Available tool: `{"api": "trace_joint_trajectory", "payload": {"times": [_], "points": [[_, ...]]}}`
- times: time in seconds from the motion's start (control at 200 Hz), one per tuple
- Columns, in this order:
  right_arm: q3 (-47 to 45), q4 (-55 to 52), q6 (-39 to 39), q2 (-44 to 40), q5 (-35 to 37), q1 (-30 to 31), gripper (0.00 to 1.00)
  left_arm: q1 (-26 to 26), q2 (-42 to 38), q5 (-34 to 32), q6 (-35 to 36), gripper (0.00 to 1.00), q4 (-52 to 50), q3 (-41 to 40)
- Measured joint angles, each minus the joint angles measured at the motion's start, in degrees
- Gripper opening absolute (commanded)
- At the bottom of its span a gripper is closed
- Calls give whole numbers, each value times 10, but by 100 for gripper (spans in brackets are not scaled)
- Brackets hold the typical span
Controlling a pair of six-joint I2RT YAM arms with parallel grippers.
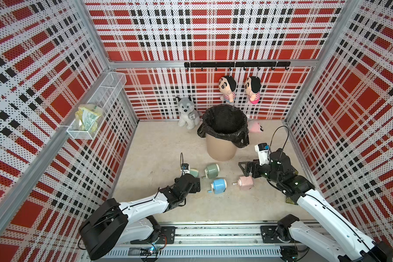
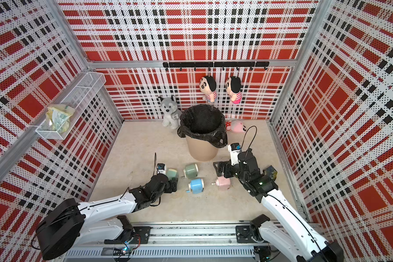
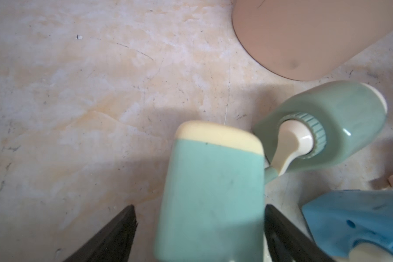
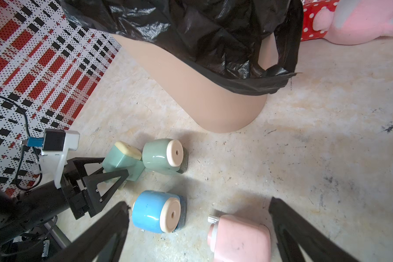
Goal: Take out the pencil sharpener tray and clean the shavings
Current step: Pick up the pencil sharpener from the center of the board.
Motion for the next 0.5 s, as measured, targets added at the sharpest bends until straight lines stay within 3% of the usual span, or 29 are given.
{"api": "trace_joint_trajectory", "payload": {"times": [0.501], "points": [[0, -5, 0, 0, 0, 0, 100, -25, 19, -47, -4, 86, 101, -41]]}}
